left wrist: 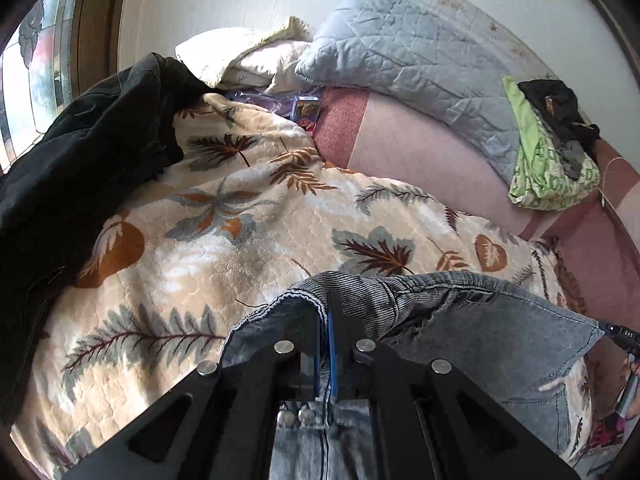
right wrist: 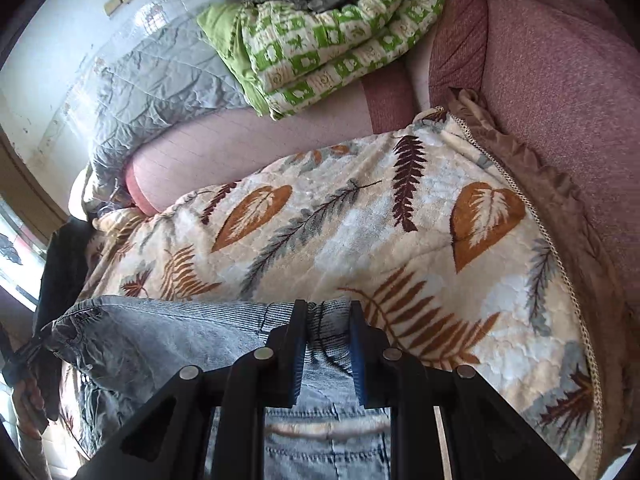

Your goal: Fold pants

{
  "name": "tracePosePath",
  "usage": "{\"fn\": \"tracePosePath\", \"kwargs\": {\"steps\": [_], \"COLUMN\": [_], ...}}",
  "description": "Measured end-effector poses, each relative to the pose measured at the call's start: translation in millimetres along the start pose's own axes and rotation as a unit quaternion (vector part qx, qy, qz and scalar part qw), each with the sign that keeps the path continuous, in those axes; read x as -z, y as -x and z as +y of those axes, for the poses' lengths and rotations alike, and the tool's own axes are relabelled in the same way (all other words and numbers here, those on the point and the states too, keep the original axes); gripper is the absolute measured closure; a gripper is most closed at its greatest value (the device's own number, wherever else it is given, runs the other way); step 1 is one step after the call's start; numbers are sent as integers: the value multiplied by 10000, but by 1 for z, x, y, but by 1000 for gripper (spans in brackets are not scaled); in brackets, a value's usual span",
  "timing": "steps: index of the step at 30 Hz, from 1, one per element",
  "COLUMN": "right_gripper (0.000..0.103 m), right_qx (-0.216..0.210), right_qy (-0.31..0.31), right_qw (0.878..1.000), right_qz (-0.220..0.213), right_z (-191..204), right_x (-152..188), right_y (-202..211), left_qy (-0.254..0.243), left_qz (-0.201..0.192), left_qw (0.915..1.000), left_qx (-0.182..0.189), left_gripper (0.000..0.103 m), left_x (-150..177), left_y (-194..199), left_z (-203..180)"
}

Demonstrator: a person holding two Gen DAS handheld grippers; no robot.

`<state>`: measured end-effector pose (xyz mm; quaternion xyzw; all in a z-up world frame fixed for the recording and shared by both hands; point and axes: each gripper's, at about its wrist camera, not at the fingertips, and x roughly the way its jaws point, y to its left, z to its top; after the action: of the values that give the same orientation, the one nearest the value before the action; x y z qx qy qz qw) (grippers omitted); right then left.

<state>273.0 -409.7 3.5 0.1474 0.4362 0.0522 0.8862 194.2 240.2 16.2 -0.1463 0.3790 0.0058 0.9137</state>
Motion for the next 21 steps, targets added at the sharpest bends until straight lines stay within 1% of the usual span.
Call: {"fn": "tracePosePath", "kwargs": {"steps": [4, 6, 8, 9, 11, 12, 13, 14, 15, 17, 19, 21], "right_gripper": [82, 83, 83, 83, 83, 83, 83, 80, 79, 79, 78, 78], "right_qx": [-116, -140, -104, -100, -56, -50, 14, 156, 253, 208, 95, 103], "right_qy": [138, 149, 132, 110, 135, 60, 59, 116, 137, 92, -109, -78], "right_qw": [9998, 9998, 9998, 9995, 9982, 9969, 9942, 9910, 9896, 9898, 9904, 9917], "right_qz": [-105, -39, 125, 263, 579, 782, 1074, 1325, 1407, 1409, 1372, 1279], "right_z": [-6, -13, -20, -24, -31, -36, -39, -42, -43, -45, -48, -48], "right_x": [51, 83, 118, 136, 169, 185, 198, 211, 220, 225, 221, 214], "right_y": [54, 71, 76, 75, 68, 60, 48, 38, 33, 36, 47, 60], "left_qy": [-38, -91, -171, -186, -118, -48, -12, 18, 57, 173, 361, 414], "left_qz": [-84, 57, 322, 462, 872, 1056, 1272, 1459, 1573, 1569, 1488, 1386], "left_qw": [9997, 9997, 9992, 9987, 9961, 9944, 9918, 9891, 9871, 9871, 9881, 9894], "left_qx": [220, 241, 149, 101, 12, -39, -102, -211, -284, -273, -172, -108], "left_gripper": [100, 100, 100, 100, 100, 100, 99, 98, 97, 96, 96, 96], "left_x": [42, 70, 99, 113, 139, 150, 160, 167, 174, 175, 171, 163], "left_y": [51, 64, 67, 66, 55, 50, 43, 37, 34, 38, 49, 58], "left_z": [9, 14, 19, 22, 31, 36, 39, 41, 42, 43, 45, 47]}}
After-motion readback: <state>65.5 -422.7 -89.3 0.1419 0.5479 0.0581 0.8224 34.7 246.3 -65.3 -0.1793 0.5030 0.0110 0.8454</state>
